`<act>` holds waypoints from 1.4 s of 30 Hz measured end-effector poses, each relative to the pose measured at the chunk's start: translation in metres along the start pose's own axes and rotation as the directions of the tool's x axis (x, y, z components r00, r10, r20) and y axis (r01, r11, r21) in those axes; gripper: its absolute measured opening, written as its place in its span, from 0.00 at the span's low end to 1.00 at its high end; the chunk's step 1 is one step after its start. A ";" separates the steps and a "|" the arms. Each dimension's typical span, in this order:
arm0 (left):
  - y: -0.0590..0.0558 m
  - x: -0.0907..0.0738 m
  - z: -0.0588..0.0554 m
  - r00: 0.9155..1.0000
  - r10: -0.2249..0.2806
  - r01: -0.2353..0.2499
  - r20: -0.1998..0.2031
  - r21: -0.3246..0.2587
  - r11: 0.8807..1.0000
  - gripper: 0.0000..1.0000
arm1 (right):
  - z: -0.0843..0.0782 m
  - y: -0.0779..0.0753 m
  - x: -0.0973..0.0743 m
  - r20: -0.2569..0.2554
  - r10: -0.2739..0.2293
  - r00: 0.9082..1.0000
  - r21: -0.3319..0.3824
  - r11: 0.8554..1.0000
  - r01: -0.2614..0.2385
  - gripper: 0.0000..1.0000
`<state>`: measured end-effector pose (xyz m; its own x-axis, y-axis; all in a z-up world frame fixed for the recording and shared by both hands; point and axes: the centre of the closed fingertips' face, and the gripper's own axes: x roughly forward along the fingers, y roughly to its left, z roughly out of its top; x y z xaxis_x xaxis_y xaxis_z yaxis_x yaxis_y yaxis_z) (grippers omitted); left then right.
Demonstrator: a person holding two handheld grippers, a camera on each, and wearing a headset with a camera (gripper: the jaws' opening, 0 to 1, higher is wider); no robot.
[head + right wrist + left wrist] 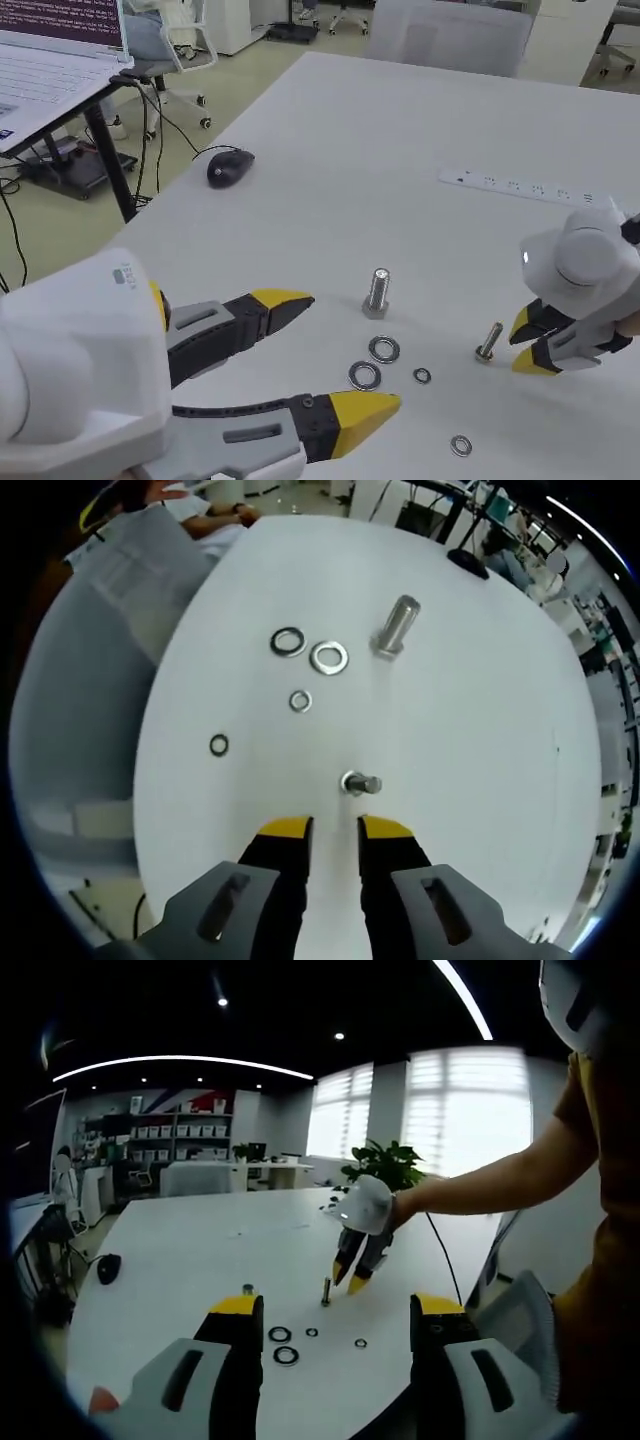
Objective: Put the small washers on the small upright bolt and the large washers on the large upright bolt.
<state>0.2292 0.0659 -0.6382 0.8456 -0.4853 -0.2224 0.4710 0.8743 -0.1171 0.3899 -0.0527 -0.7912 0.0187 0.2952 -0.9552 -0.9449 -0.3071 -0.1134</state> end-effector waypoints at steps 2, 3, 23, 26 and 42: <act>-0.002 -0.002 0.002 1.000 -0.003 0.003 0.007 0.005 1.000 0.58 | 0.002 0.008 -0.004 0.012 0.001 1.000 0.002 1.000 -0.001 0.19; -0.003 -0.003 0.002 1.000 -0.005 0.005 0.009 0.006 1.000 0.58 | 0.003 0.012 -0.005 0.016 0.005 1.000 0.004 1.000 -0.005 0.19; -0.017 -0.024 0.002 1.000 0.003 -0.003 0.028 0.019 1.000 0.59 | 0.044 0.081 0.017 0.050 0.107 0.993 -0.063 0.993 -0.104 0.25; -0.016 -0.026 0.002 1.000 0.011 -0.011 0.029 0.018 1.000 0.59 | 0.047 0.087 0.025 0.046 0.124 0.991 -0.070 0.990 -0.121 0.25; -0.009 -0.028 0.003 0.999 0.031 -0.031 0.043 0.008 0.999 0.58 | 0.045 0.090 0.039 0.008 0.140 0.990 -0.084 0.987 -0.139 0.24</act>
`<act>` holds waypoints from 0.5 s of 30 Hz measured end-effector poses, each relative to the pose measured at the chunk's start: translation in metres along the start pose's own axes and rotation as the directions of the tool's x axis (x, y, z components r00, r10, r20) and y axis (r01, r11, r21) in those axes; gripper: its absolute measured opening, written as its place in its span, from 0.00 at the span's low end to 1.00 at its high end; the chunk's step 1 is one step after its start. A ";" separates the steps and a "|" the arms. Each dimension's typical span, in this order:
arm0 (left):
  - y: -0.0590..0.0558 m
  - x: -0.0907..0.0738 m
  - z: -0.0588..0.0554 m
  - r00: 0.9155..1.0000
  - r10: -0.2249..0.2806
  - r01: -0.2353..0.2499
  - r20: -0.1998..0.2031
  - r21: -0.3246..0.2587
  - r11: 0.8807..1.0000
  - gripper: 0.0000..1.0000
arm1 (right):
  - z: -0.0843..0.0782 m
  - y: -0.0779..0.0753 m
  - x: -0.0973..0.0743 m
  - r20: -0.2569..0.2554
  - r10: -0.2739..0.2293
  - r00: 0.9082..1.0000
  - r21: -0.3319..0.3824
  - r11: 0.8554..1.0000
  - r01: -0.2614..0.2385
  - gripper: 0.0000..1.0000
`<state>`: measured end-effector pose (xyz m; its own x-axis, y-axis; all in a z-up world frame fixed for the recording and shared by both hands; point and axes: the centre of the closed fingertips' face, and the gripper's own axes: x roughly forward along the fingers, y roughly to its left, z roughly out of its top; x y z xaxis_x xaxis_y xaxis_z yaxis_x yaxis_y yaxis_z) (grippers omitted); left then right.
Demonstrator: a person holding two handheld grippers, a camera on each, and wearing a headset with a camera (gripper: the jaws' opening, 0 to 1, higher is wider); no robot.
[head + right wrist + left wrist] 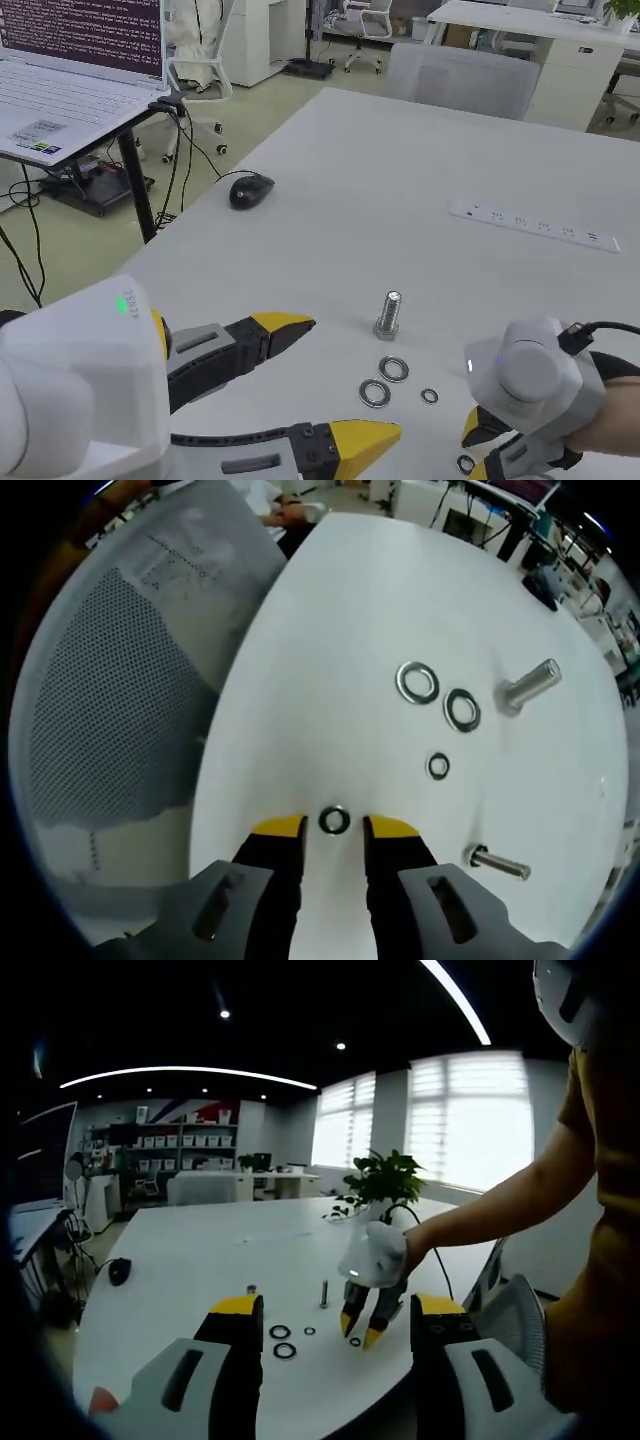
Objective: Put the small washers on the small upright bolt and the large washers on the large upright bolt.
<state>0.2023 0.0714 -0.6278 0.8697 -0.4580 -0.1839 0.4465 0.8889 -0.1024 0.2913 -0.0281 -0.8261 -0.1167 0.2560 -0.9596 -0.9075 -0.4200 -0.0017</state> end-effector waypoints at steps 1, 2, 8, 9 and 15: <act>0.000 0.001 0.000 1.000 -0.002 0.002 0.000 0.001 1.000 0.58 | 0.000 0.001 0.000 -0.003 -0.003 1.000 -0.004 1.000 0.003 0.24; 0.000 0.001 0.000 1.000 -0.002 0.002 -0.001 0.002 1.000 0.58 | 0.000 0.002 0.000 -0.004 -0.003 1.000 -0.010 1.000 0.003 0.24; 0.001 0.004 -0.002 1.000 0.002 -0.002 0.001 -0.006 1.000 0.58 | 0.000 0.004 0.000 -0.002 -0.004 1.000 -0.028 1.000 0.004 0.20; 0.001 0.004 -0.003 1.000 0.000 0.000 -0.003 -0.007 1.000 0.58 | 0.000 0.004 0.000 -0.001 -0.003 1.000 -0.029 1.000 0.003 0.20; 0.001 0.005 -0.003 1.000 -0.002 0.002 0.000 -0.010 1.000 0.58 | 0.000 0.001 0.000 -0.001 -0.008 1.000 -0.043 0.999 0.008 0.17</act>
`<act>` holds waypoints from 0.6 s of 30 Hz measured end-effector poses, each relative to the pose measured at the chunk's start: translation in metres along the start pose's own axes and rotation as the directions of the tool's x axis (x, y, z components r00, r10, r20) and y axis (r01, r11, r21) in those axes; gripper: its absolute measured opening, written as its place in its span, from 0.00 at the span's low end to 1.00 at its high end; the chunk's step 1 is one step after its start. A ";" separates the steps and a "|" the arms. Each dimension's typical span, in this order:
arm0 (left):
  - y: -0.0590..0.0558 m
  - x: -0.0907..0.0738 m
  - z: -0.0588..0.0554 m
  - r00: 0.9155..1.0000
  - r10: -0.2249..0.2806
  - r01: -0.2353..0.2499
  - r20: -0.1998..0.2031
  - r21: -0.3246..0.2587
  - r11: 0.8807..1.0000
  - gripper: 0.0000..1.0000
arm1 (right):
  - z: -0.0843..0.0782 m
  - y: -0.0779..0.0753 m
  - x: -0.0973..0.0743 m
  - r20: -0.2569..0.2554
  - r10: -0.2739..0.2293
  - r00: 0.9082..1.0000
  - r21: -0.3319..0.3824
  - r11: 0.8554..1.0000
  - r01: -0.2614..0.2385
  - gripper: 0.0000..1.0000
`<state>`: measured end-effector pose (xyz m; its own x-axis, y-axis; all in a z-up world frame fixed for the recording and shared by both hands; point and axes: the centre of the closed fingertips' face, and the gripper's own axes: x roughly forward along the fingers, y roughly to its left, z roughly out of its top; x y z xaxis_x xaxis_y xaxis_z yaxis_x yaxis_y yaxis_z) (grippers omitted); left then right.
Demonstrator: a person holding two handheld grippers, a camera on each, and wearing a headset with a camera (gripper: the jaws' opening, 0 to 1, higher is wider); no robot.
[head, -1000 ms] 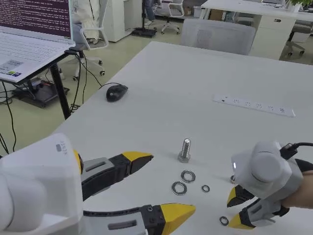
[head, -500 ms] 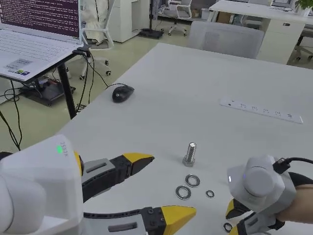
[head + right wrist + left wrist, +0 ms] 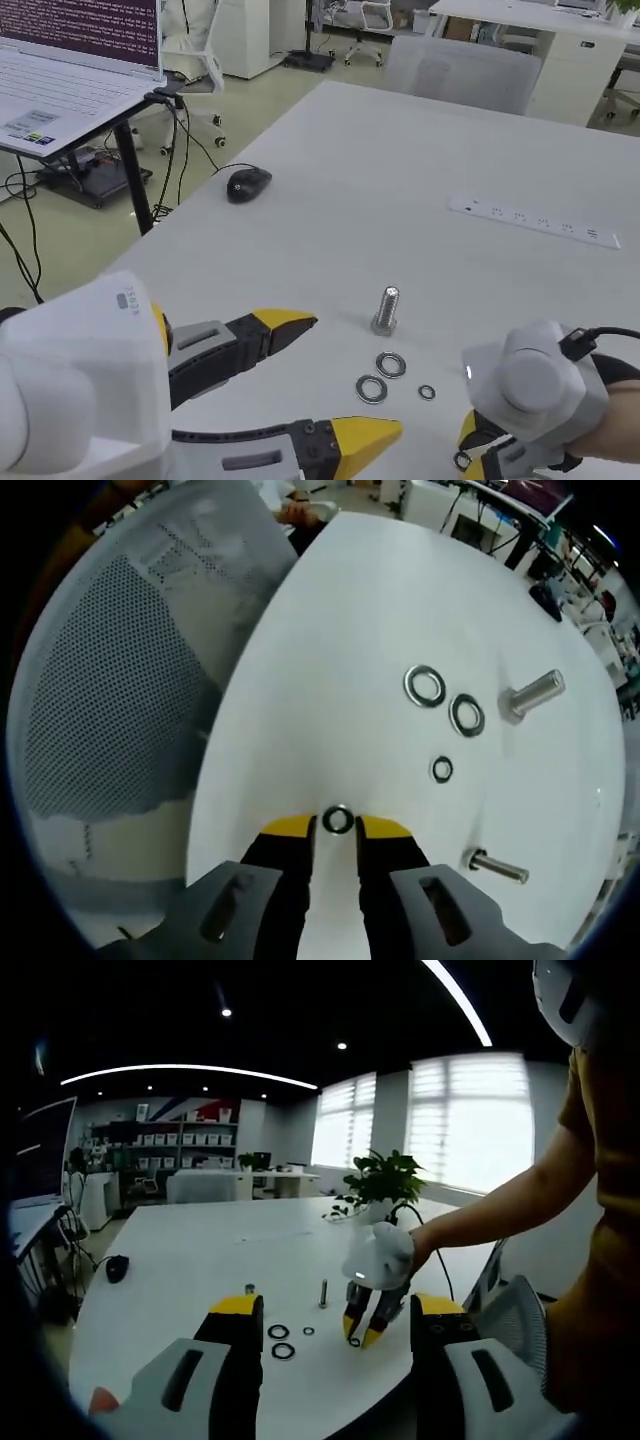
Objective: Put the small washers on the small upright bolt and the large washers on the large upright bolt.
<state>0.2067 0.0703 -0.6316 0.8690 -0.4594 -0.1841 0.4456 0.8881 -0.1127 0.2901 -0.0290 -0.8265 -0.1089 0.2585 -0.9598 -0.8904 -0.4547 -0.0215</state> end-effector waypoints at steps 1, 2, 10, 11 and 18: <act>0.000 0.000 0.000 1.000 0.001 -0.001 -0.001 0.000 1.000 0.58 | -0.001 -0.001 0.000 -0.003 -0.004 1.000 -0.005 1.000 0.004 0.15; 0.001 0.000 0.000 1.000 0.001 -0.001 -0.002 0.000 1.000 0.58 | -0.002 -0.002 0.000 -0.005 -0.005 1.000 -0.009 1.000 0.005 0.15; 0.002 0.000 0.000 1.000 0.007 -0.007 0.000 -0.001 1.000 0.58 | -0.001 -0.003 0.000 -0.013 0.000 1.000 -0.002 1.000 0.000 0.12; 0.002 0.000 0.000 1.000 0.005 -0.005 -0.001 -0.001 1.000 0.58 | -0.001 -0.003 0.000 -0.012 0.000 1.000 0.001 1.000 0.000 0.12; 0.001 0.003 -0.001 1.000 -0.002 0.002 -0.007 0.001 1.000 0.58 | -0.003 -0.004 -0.001 -0.013 0.003 1.000 0.019 1.000 -0.003 0.12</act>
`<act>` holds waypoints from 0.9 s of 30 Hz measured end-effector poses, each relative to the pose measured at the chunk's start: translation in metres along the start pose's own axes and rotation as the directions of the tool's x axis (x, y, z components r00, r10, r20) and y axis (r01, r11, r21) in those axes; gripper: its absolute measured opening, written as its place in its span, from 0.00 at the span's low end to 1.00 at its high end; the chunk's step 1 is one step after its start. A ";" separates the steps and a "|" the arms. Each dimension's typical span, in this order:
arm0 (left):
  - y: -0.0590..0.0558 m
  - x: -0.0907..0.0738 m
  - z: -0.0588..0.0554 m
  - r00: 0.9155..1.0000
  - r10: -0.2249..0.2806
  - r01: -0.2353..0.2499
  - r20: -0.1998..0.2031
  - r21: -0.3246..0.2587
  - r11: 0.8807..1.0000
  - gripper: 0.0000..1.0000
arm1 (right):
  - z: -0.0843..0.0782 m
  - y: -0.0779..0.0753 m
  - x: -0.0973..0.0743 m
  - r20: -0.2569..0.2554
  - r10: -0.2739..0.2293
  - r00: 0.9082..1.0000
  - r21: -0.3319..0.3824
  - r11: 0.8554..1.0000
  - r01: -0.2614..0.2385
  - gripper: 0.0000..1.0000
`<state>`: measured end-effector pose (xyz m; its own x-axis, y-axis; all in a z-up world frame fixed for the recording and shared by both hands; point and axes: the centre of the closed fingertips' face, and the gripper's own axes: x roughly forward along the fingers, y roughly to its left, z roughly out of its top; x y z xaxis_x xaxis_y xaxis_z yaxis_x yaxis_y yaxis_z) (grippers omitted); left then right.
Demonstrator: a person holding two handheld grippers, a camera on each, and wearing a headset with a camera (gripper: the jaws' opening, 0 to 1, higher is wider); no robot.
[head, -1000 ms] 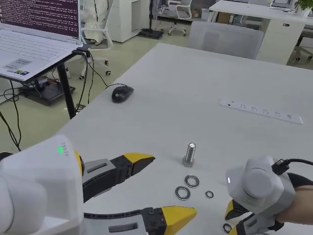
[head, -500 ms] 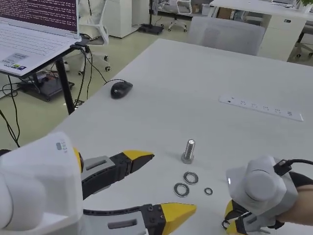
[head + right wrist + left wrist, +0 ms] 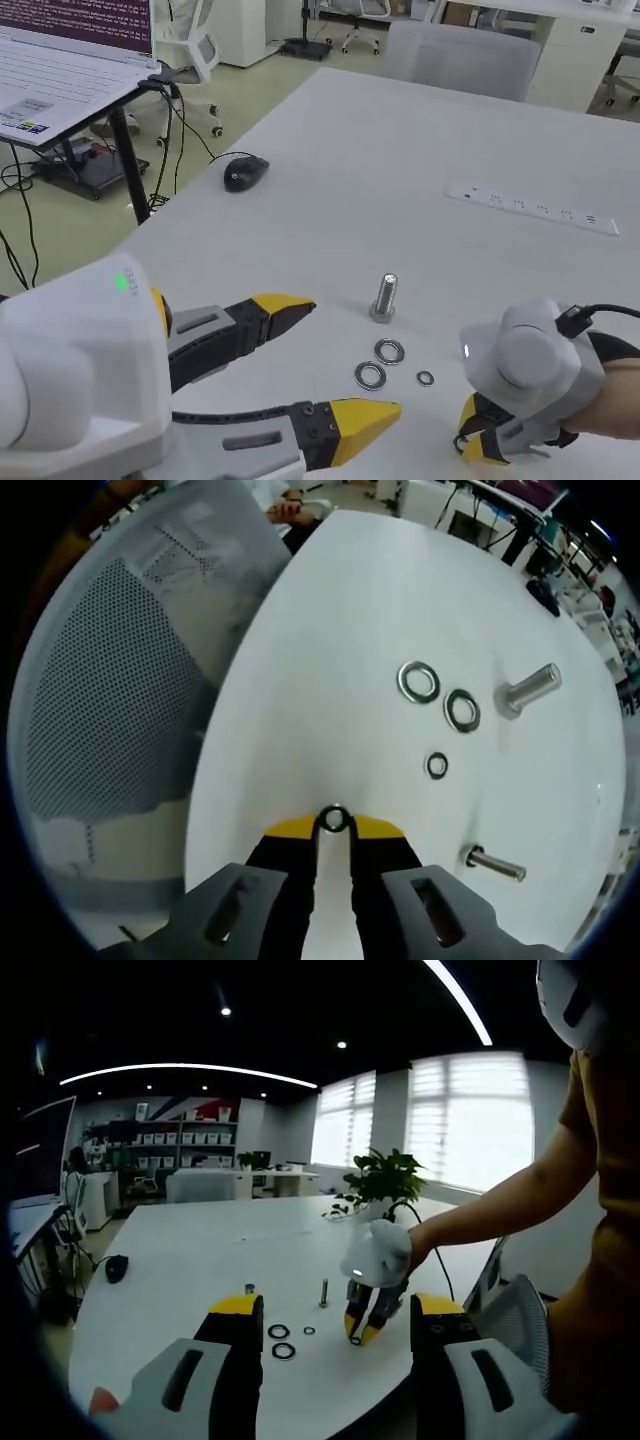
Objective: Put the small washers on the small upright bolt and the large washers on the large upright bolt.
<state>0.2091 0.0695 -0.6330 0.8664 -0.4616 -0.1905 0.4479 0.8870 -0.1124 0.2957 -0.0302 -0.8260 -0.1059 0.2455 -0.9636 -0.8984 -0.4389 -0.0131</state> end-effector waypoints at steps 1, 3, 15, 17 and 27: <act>0.000 0.000 0.000 1.000 0.000 0.000 0.001 0.000 1.000 0.58 | -0.001 0.000 -0.001 -0.001 0.000 1.000 -0.001 1.000 0.000 0.12; 0.001 0.001 0.001 1.000 0.001 -0.001 0.004 0.000 1.000 0.58 | -0.001 -0.002 -0.002 0.001 -0.002 1.000 0.002 1.000 0.002 0.12; 0.000 0.007 0.000 1.000 -0.007 0.007 -0.008 0.000 1.000 0.58 | -0.017 -0.020 -0.025 0.012 -0.041 0.999 0.052 0.998 0.041 0.12; 0.000 0.008 -0.001 1.000 -0.010 0.010 -0.011 0.000 1.000 0.58 | -0.023 -0.025 -0.031 0.006 -0.055 0.998 0.063 0.997 0.055 0.12; -0.004 0.012 0.001 1.000 -0.020 0.020 -0.011 0.003 1.000 0.58 | -0.037 -0.050 -0.061 -0.002 -0.121 0.993 0.101 0.988 0.121 0.12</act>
<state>0.2177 0.0611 -0.6341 0.8549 -0.4792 -0.1986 0.4656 0.8777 -0.1133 0.3632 -0.0555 -0.7762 0.0044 0.2954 -0.9554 -0.9431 -0.3165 -0.1022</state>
